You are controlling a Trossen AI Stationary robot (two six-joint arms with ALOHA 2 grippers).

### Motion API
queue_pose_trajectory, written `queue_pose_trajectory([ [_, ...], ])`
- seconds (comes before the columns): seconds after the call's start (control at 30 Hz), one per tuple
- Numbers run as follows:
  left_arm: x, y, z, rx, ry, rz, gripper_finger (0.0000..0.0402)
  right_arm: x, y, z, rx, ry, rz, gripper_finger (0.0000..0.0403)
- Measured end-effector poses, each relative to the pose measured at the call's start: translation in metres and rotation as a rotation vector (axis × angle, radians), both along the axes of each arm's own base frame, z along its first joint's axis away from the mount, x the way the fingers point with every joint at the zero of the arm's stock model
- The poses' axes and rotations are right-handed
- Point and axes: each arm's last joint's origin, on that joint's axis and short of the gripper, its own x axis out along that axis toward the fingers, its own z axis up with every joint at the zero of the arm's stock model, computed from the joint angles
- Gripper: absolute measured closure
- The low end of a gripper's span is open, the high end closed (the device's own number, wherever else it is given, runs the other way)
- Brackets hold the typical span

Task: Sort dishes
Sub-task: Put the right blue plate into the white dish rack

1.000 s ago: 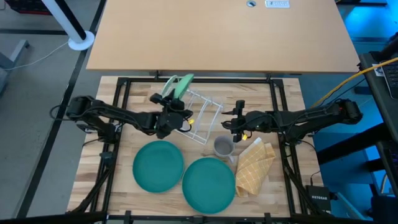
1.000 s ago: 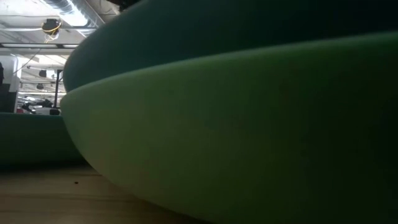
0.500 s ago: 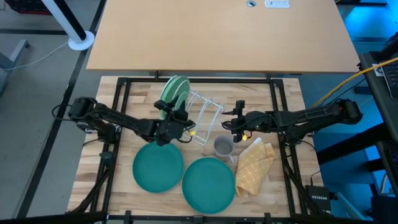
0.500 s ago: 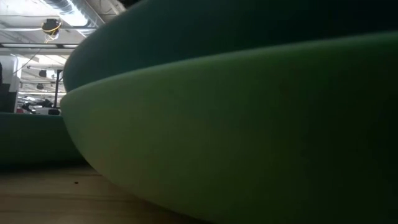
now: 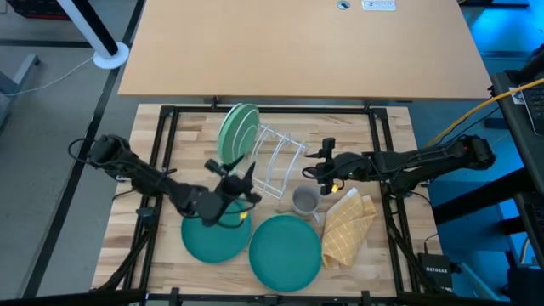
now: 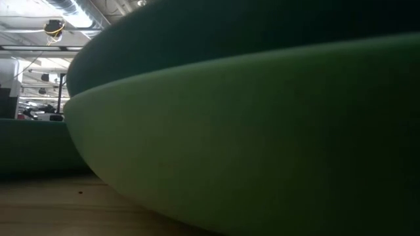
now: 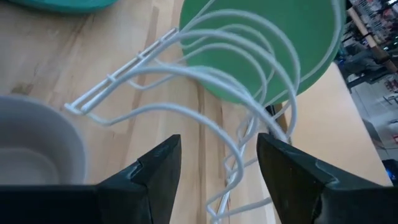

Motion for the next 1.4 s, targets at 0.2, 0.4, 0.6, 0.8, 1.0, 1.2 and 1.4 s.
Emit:
queue_pose_trajectory([
  [0.2, -0.015, -0.032, -0.005, -0.075, -0.112, -0.106, 0.0235, -0.003, 0.001, -0.005, 0.06, 0.055, 0.03, 0.0188],
  [0.4, -0.024, -0.045, -0.028, -0.195, -0.139, -0.262, 0.0235, -0.005, 0.004, -0.01, 0.16, 0.098, 0.087, 0.0188],
  [0.6, -0.023, -0.035, -0.053, -0.571, -0.093, -0.411, 0.0235, -0.01, 0.005, -0.016, 0.204, 0.175, 0.102, 0.0188],
  [0.8, -0.021, -0.032, -0.062, -0.925, -0.002, -0.509, 0.0235, -0.015, 0.005, -0.021, 0.245, 0.233, 0.062, 0.0188],
  [1.0, -0.023, -0.042, -0.065, -1.286, 0.042, -0.563, 0.0235, -0.016, 0.006, -0.022, 0.334, 0.232, 0.029, 0.0188],
  [1.2, -0.033, -0.059, -0.066, -1.498, 0.115, -0.594, 0.0235, -0.016, 0.006, -0.021, 0.426, 0.208, -0.017, 0.0188],
  [1.4, -0.044, -0.07, -0.069, -1.501, 0.179, -0.588, 0.0235, -0.016, 0.007, -0.021, 0.529, 0.181, -0.091, 0.0188],
])
